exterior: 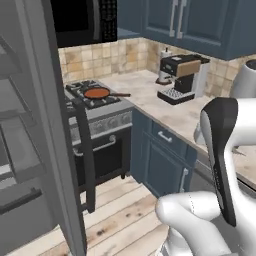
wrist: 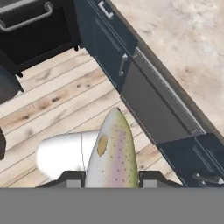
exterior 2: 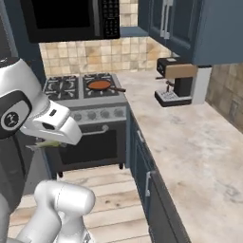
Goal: Retrieve the fish from the fridge and place it on the saucepan with marinade on the stove.
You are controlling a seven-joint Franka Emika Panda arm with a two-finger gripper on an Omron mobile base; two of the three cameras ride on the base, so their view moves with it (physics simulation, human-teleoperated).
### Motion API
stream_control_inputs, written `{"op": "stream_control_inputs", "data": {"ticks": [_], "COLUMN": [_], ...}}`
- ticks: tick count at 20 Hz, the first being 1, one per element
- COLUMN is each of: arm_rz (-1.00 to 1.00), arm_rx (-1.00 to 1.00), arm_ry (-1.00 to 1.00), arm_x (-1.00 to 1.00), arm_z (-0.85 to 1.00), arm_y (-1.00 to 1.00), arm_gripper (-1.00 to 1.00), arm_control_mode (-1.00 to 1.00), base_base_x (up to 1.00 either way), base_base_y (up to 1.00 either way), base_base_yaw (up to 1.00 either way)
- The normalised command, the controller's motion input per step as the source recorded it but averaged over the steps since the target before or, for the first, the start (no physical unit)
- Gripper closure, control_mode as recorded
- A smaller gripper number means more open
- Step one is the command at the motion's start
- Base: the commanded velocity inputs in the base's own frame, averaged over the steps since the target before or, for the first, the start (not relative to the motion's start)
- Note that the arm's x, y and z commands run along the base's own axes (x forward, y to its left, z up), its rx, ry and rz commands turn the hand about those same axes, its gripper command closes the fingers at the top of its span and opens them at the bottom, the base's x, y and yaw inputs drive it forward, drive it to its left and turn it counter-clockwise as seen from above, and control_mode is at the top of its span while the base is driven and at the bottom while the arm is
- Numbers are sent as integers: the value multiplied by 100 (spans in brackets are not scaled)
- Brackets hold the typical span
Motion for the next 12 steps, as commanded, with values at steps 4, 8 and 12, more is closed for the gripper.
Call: {"op": "stream_control_inputs", "data": {"ticks": [4,8,12], "arm_rz": [0,0,0], "arm_rx": [0,0,0], "arm_ry": [0,0,0], "arm_x": [0,0,0], "arm_z": [0,0,0], "arm_y": [0,0,0], "arm_gripper": [100,100,100], "arm_control_mode": [100,100,100], "base_base_x": [54,34,43], "base_base_y": [-28,-74,-79], "base_base_yaw": [79,46,13]}}
